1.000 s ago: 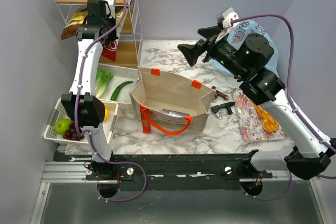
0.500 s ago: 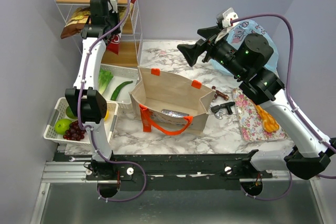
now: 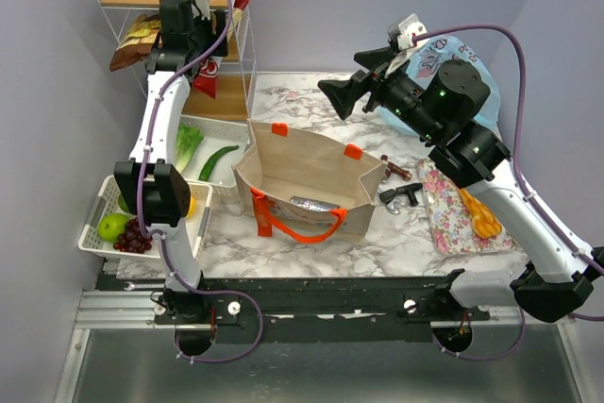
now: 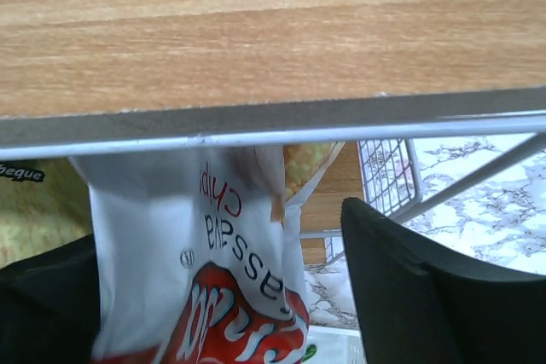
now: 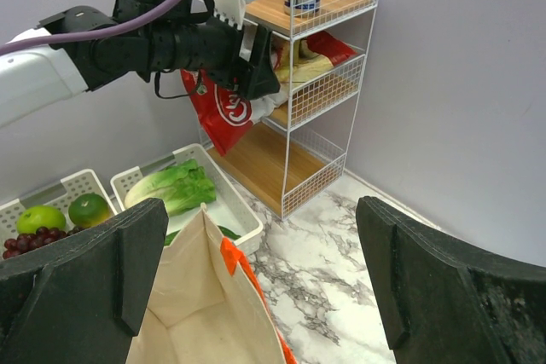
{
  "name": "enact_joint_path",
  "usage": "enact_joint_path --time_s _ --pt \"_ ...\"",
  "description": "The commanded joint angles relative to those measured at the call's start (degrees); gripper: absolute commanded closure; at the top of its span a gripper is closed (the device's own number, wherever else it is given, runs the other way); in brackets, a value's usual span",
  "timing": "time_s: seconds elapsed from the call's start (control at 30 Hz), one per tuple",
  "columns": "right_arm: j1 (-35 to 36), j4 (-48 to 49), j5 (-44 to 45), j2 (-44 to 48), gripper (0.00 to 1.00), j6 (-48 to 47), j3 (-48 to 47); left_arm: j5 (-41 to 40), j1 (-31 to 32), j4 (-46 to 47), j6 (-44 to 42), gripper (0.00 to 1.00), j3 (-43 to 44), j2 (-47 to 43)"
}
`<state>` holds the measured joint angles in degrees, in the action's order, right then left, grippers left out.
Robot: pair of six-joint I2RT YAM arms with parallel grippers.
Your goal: Untie the knot of the grocery bags and take out the mixed food
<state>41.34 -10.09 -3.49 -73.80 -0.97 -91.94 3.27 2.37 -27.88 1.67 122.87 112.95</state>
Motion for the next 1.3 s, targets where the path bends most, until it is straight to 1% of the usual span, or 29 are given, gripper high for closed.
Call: enact_joint_path --time_s 0.0,0.03,0.1,0.2,0.33,0.4,0.53,0.63,0.77,0.8,0.9,0.97,1.03,1.1,1.17,1.27 --pt "0.1 -0.8 0.1 0.1 0.0 -0.3 0.4 -0.1 0.2 1.1 2.7 0.18 -1.9 -6.7" --pt "0.1 -0.8 0.0 0.1 0.0 -0.2 0.5 0.2 0.2 1.6 3.2 0.17 -3.1 -7.9" --pt "0.1 -0.7 -0.5 0.0 0.0 0.0 0.7 0.1 0.2 3.7 3.8 0.02 -5.9 -10.3" --pt "0.1 -0.5 -1.3 -0.2 0.0 0.4 0.7 -1.5 0.2 5.3 4.6 0.02 -8.1 -12.8" --pt "0.1 -0.6 -1.2 -0.1 0.0 0.5 0.5 -4.1 0.1 2.8 3.9 0.02 -8.1 -15.0" --pt "0.1 -0.8 -1.0 0.2 0.0 0.4 0.7 -4.6 0.0 1.6 3.8 0.02 -9.5 -17.2" --pt "0.1 -1.2 -0.9 0.8 0.0 0.2 1.1 -3.9 -0.4 1.0 2.9 0.02 -16.9 -24.8" --pt "0.0 -0.8 -0.7 1.2 0.0 0.2 1.9 -3.3 -0.6 -0.3 4.2 0.02 -23.0 -31.3" --pt "0.0 0.2 -1.2 1.3 0.0 0.6 2.9 -3.3 -1.6 -1.4 8.2 0.1 -29.1 -35.7" --pt "0.0 0.4 -1.3 1.3 0.0 0.7 3.0 -1.6 -1.8 -1.7 9.7 0.13 -29.8 -35.7" --pt "0.0 0.6 -1.9 1.2 0.0 0.8 3.2 2.5 -5.9 -3.1 14.7 0.17 -28.3 -33.1" --pt "0.1 0.5 -2.0 1.4 0.0 0.8 3.2 7.7 -8.2 -4.5 18.4 0.23 -25.9 -29.9" --pt "0.1 0.3 -1.8 1.7 0.0 0.9 3.5 14.1 -9.9 -4.3 21.3 0.25 -24.5 -27.0" --pt "0.1 0.0 -1.6 2.0 0.0 0.8 3.6 18.4 -10.5 -3.7 23.4 0.24 -23.3 -24.5" --pt "0.0 -0.2 -0.9 2.3 0.0 0.5 3.9 20.9 -10.6 -2.3 25.0 0.19 -22.9 -22.5" --pt "-0.1 -0.5 0.1 2.9 0.0 -0.2 4.7 24.0 -10.8 -0.6 26.6 0.09 -22.9 -21.0"
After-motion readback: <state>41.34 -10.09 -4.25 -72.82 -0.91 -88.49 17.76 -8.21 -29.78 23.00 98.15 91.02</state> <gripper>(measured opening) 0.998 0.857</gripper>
